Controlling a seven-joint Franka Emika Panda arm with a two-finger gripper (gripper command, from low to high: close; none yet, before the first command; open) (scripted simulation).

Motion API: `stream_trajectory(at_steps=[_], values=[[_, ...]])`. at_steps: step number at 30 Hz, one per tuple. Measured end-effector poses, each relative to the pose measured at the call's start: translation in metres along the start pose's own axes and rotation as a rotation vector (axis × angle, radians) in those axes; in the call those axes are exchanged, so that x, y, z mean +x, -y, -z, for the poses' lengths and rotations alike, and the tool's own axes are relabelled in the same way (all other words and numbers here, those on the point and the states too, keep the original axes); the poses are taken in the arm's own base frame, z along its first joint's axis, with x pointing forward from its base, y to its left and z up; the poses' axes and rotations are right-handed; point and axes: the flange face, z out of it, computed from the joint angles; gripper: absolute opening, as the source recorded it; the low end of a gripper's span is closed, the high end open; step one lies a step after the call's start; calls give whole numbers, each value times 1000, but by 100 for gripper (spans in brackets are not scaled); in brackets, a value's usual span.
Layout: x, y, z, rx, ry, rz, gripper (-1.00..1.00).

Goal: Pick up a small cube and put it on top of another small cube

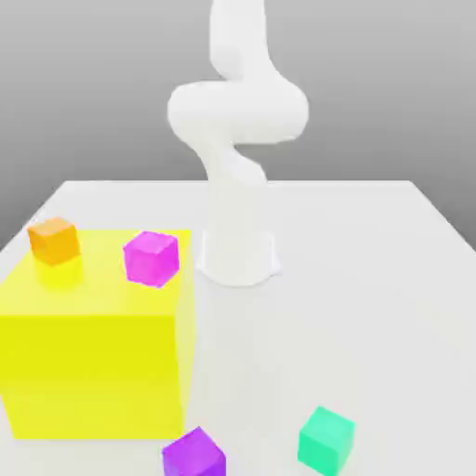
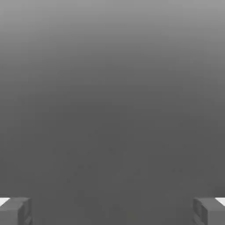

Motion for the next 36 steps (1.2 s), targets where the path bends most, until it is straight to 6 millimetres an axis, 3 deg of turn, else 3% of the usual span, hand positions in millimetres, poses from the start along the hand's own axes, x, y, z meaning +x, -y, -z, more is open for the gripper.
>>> stream_trajectory(at_steps=[8,14,19,26,31,32,36], values=[[-46,0,-159,-231,72,-145,0],[-97,-26,-262,-377,138,-251,0],[-153,-57,-331,-485,209,-341,0],[-240,-106,-398,-624,329,-489,0],[-278,-136,-443,-646,351,-519,0],[-283,-142,-451,-647,352,-518,-100],[-283,-141,-451,-645,352,-518,-100]])
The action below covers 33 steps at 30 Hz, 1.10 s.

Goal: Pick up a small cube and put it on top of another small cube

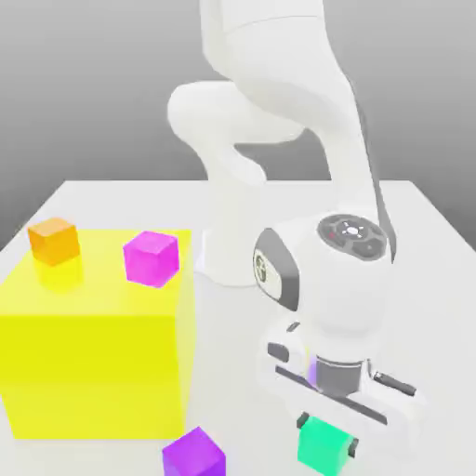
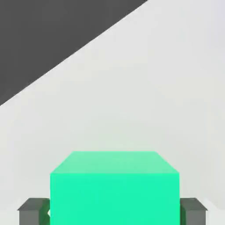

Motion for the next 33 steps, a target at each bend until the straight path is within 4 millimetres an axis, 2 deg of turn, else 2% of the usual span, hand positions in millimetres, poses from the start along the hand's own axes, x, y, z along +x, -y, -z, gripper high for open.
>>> stream_trajectory(at_steps=[2,3,7,9,10,12,16,18,22,26,29,30,31,33], values=[[0,-1,-6,0,0,0,-100],[0,0,-2,0,0,-1,-100],[0,1,42,0,0,-1,-100],[2,9,65,19,7,-5,-100],[14,14,77,27,-1,-21,-100],[49,19,101,32,-29,-72,-100],[141,8,157,36,-73,-218,-100],[187,-9,186,39,-82,-301,-100],[242,-54,236,24,-88,-410,-100],[293,-118,281,19,-60,-544,-100],[321,-173,311,28,-17,-639,-100],[327,-192,319,31,-1,-669,-100],[331,-204,315,16,0,-692,-100],[334,-212,293,4,1,-710,-100]])
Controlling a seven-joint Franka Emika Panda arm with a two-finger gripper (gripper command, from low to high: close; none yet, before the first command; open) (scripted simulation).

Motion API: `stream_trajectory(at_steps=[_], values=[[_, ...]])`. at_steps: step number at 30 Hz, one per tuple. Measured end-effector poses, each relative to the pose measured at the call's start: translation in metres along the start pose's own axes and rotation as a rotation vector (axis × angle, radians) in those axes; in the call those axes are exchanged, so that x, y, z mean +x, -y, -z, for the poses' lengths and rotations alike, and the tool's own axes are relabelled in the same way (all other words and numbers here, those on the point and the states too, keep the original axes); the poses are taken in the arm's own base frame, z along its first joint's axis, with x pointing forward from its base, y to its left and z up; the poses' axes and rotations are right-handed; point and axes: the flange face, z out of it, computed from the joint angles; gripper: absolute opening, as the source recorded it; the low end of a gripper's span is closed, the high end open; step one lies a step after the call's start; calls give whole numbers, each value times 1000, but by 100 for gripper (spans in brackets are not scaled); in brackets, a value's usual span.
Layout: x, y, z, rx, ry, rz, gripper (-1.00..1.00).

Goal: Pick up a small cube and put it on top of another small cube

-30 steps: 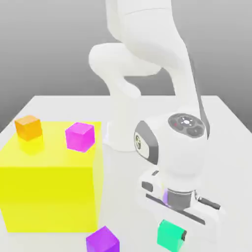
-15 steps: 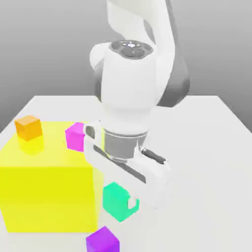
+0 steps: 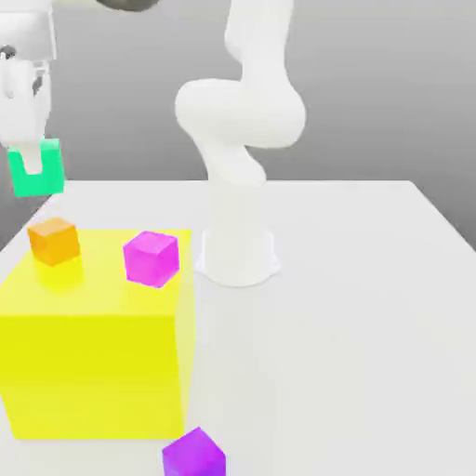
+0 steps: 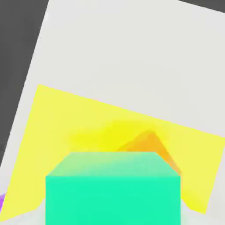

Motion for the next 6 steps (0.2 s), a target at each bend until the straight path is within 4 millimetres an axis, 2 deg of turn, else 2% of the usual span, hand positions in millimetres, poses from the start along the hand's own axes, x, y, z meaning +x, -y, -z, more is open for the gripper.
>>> stream_trajectory(at_steps=[2,3,6], values=[[2,-2,-28,-2,-1,-5,-100],[2,-3,-37,-3,-1,-5,100],[2,-3,-37,-3,-1,-5,100]])
